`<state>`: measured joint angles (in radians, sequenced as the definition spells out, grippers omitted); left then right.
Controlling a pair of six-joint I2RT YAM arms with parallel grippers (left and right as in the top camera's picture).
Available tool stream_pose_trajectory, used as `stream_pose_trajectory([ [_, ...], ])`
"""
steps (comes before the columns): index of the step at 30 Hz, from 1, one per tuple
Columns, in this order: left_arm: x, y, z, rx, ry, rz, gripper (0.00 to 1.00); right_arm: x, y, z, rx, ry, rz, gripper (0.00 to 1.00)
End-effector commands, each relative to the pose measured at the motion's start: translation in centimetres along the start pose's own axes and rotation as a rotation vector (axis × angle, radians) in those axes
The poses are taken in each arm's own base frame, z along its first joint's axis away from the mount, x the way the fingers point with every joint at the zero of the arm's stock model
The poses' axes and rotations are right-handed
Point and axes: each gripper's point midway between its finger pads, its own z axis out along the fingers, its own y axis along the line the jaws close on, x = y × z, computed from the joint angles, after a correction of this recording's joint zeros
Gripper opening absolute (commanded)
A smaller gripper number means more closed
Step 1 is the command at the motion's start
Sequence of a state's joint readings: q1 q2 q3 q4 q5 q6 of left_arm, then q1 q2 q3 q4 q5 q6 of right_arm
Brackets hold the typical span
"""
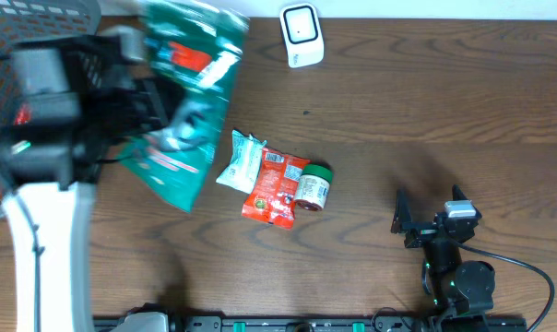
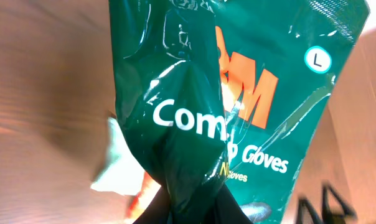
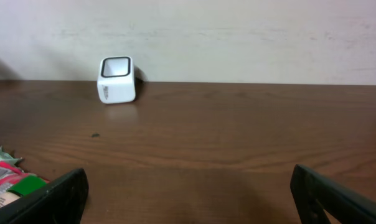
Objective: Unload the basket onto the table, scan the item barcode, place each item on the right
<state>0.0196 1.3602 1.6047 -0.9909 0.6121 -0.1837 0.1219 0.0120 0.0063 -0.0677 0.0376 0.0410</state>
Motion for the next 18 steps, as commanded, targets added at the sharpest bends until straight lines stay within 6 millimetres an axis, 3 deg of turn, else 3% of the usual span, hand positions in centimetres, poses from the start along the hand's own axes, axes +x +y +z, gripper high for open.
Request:
stream_pose_trajectory([
  [1,3.3,-2.6,4.8,0.139,0.183,0.003,0.07,0.0,-0.1,0.0,0.006,-0.001,-0.008,0.99],
  [6,6.4,-5.5,10.8,0.289,0.370,0.010,0.07,0.0,-0.1,0.0,0.006,-0.001,-0.008,0.99],
  [9,7.5,-7.9,13.1,0.456,0.447,0.004,0.07,0.0,-0.1,0.0,0.006,-0.001,-0.008,0.99],
  [12,7.9,-10.0,14.6,0.631,0.508,-0.029,0.08,0.0,-0.1,0.0,0.006,-0.001,-0.008,0.99],
  [15,8.1,-10.8,15.5,0.719,0.551,-0.074,0.07,0.0,-0.1,0.0,0.006,-0.001,-0.008,0.99],
  [18,7.9,-11.7,15.0,0.833,0.574,-0.077,0.08,-0.1,0.0,0.0,0.001,-0.004,-0.006,0.99],
])
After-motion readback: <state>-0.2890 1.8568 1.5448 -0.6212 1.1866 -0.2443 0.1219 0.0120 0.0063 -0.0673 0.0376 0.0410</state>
